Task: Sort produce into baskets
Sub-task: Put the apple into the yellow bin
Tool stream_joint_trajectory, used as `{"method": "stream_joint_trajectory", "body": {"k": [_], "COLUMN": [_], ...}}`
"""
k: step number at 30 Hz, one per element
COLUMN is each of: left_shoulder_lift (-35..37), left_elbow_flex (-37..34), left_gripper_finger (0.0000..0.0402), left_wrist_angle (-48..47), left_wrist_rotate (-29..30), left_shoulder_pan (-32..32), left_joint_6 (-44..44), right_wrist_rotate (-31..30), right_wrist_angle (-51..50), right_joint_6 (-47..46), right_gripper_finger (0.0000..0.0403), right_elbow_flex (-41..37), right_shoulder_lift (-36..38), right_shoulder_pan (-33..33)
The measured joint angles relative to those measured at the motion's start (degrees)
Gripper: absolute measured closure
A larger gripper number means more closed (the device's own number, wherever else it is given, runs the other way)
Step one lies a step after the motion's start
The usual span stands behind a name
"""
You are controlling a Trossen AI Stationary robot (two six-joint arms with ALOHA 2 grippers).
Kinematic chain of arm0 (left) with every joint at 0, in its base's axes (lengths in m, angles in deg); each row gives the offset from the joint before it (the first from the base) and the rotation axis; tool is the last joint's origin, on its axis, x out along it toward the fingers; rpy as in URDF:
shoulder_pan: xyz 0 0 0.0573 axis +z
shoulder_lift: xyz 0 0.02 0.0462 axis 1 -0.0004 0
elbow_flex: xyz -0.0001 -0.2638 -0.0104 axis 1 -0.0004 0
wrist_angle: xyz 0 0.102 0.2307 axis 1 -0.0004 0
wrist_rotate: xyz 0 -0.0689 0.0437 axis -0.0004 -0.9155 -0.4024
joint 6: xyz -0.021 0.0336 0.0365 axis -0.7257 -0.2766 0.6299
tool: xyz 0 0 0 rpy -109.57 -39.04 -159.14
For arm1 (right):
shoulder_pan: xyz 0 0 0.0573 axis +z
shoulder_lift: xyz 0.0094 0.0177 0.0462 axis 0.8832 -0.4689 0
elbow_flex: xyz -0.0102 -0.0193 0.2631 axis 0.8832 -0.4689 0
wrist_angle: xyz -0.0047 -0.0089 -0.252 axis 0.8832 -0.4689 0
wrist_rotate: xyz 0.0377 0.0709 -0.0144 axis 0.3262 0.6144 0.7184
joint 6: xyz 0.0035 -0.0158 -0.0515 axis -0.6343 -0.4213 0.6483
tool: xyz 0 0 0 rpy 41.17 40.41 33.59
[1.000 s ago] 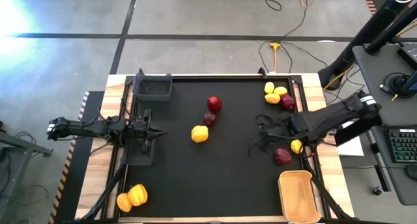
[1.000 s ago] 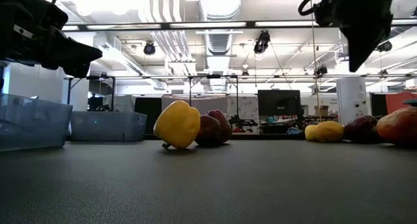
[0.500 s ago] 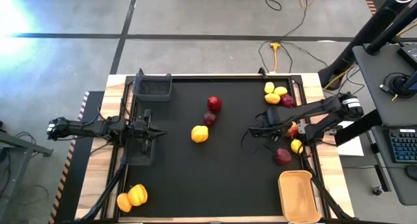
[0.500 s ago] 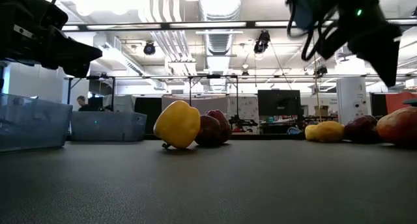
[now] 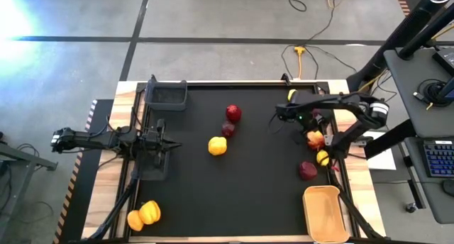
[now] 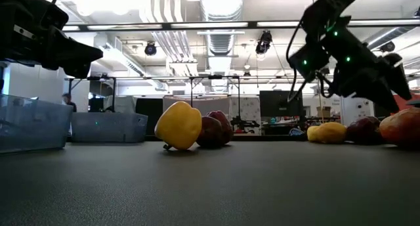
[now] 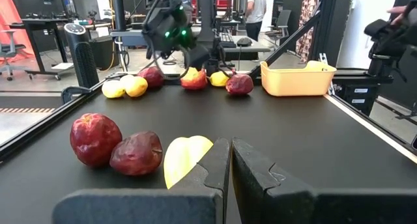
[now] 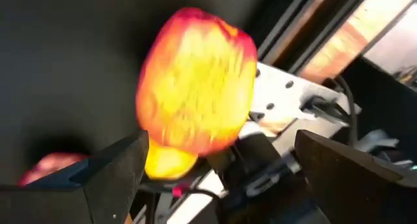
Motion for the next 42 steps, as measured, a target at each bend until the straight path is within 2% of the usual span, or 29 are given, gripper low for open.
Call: {"method": "stream_joint_trajectory", "body": {"k": [3, 7, 9, 13, 19, 24, 34, 42], "left_shoulder_lift": [0.0, 0.0, 0.0, 0.0, 0.0, 0.0, 0.0, 0.0], "left_elbow_flex": [-0.01, -0.01, 0.0, -0.01, -0.01, -0.01, 0.0, -0.01], "left_gripper_finger": [0.0401, 0.0401, 0.0401, 0.0401, 0.0401, 0.0401, 0.0401, 0.0401], "left_wrist_angle": [0.0, 0.01, 0.01, 0.01, 0.01, 0.0, 0.01, 0.01], "left_wrist_rotate": [-0.01, 0.0, -0.01, -0.01, -0.01, -0.01, -0.01, -0.01], "left_shoulder_pan": [0.0, 0.0, 0.0, 0.0, 0.0, 0.0, 0.0, 0.0], "left_joint_6": [0.0, 0.02, 0.01, 0.0, 0.01, 0.02, 0.01, 0.01], "right_wrist_rotate": [1.13, 7.51, 7.71, 6.1, 10.38, 10.73, 10.65, 13.97], "right_wrist_angle": [4.38, 10.58, 12.6, 12.18, 11.55, 10.65, 2.94, 2.9], "right_joint_6": [1.27, 1.09, -0.43, -2.38, -3.62, -2.86, -3.07, -9.19], "right_gripper_finger": [0.0026, 0.0026, 0.0026, 0.0026, 0.0026, 0.0026, 0.0026, 0.0026], "right_elbow_flex": [-1.83, -4.67, -5.5, -6.83, -7.11, -6.15, -3.72, -4.03], "right_shoulder_lift": [-0.34, -0.57, -0.59, -0.55, -0.53, -0.5, -0.36, 2.38], "right_shoulder_pan": [-1.92, -3.46, -3.59, -3.58, -3.44, -3.45, -3.46, -3.41]}}
